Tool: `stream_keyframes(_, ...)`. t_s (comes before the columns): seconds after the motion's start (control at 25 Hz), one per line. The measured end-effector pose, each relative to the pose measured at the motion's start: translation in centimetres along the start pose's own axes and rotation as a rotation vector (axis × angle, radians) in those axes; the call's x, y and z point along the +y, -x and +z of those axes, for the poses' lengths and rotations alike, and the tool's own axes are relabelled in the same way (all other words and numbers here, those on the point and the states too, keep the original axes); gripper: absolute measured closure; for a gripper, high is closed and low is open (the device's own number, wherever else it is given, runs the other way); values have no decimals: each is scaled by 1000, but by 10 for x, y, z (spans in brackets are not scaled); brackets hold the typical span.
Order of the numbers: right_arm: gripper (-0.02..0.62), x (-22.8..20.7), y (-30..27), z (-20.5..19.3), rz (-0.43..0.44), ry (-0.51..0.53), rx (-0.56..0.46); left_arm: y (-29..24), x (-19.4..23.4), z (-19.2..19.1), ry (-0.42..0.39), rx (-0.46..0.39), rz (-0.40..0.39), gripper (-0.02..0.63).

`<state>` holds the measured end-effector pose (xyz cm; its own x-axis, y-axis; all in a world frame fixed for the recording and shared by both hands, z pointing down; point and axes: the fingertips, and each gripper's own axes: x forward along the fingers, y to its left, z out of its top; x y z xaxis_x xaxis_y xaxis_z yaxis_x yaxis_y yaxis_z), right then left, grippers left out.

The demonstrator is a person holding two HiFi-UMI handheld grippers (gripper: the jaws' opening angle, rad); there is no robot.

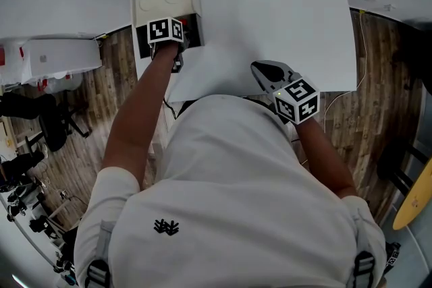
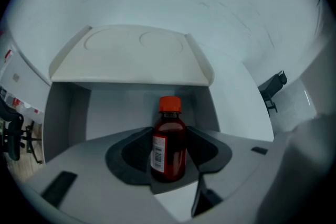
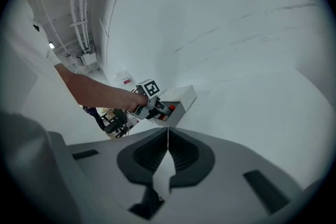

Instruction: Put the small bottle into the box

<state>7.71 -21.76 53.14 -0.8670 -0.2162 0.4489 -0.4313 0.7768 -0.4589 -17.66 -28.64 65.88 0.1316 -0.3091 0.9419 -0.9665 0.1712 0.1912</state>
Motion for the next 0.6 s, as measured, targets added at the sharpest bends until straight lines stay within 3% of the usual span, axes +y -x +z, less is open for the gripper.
stream_keyframes(0.6, 588, -1, -4, -2, 8, -16, 10, -1, -1, -4, 15, 59, -5, 397)
